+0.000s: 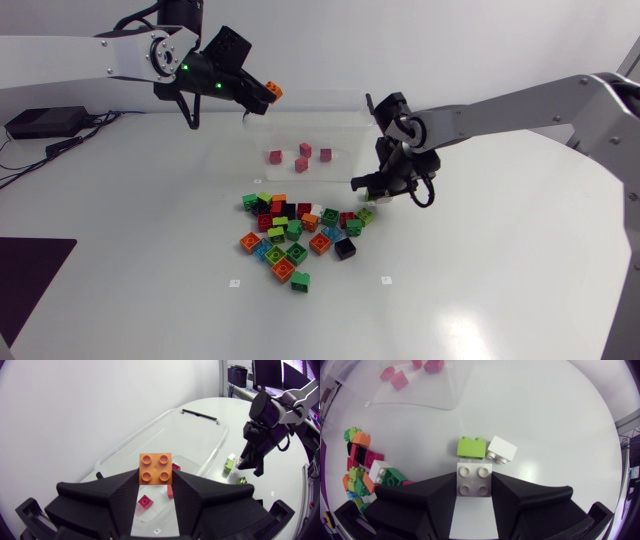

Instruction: Place the duplo bricks in the container

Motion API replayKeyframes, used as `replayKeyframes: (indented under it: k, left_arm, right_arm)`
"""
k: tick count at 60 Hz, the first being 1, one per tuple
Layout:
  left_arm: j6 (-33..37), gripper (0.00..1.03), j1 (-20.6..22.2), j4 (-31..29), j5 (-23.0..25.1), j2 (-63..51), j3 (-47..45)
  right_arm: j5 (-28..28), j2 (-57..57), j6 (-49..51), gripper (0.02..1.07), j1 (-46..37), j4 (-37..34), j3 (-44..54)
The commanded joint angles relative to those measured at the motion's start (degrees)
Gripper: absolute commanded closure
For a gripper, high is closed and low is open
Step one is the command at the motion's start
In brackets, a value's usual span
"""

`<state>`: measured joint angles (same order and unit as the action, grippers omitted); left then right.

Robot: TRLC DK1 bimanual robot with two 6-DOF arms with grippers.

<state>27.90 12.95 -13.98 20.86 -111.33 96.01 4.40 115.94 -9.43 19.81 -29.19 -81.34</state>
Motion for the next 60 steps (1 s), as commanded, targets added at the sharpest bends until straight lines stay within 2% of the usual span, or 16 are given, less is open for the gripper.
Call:
replayKeyframes:
  k: [1, 6, 10, 11, 12, 13, 14, 15, 17, 34, 60]
  left_arm:
    - [-3.3, 0.80, 0.6, 0.5, -0.5, -3.3, 3.5]
    - [-4.3, 0.79, 1.1, 0.5, -0.6, -4.9, 5.0]
    - [-4.4, 0.64, 1.5, 0.5, -1.9, -5.7, 5.7]
    - [-4.5, 0.53, 1.6, 0.5, -2.1, -6.0, 5.9]
    - [-4.6, 0.49, 1.6, 0.5, -2.2, -6.1, 5.9]
    - [-4.9, 0.35, 1.7, 0.5, -2.6, -6.4, 6.0]
    - [-4.9, 0.29, 1.8, 0.5, -2.8, -6.4, 6.0]
    - [-4.9, 0.12, 2.0, 0.5, -3.5, -6.4, 6.0]
    - [-4.9, 0.04, 2.0, 0.5, -3.6, -6.2, 5.9]
    - [-3.5, 0.04, 0.7, 0.6, -4.2, 2.7, -2.1]
    - [4.3, 0.04, -5.6, -0.1, -5.4, 17.7, -21.5]
  right_arm:
    - [0.5, -4.1, -0.1, 0.79, 0.0, -1.5, 1.0]
    - [0.5, -6.1, 0.0, 0.79, 0.1, -2.5, 0.6]
    - [0.5, -7.6, 0.2, 0.79, 0.4, -2.8, 0.2]
    - [0.5, -7.8, 0.2, 0.79, 0.5, -3.0, 0.0]
    - [0.5, -8.1, 0.3, 0.79, 0.6, -3.1, -0.1]
    - [0.5, -8.4, 0.3, 0.79, 0.6, -3.2, -0.3]
    - [0.5, -8.8, 0.3, 0.79, 0.7, -3.2, -0.5]
    - [0.4, -9.2, 0.4, 0.79, 0.8, -3.4, -0.8]
    - [0.4, -9.5, 0.4, 0.79, 0.9, -3.9, -1.5]
    - [0.4, -9.4, 0.2, 0.79, 3.1, -7.1, -10.3]
    - [0.7, -3.2, -0.5, 0.79, 6.0, -8.3, -24.2]
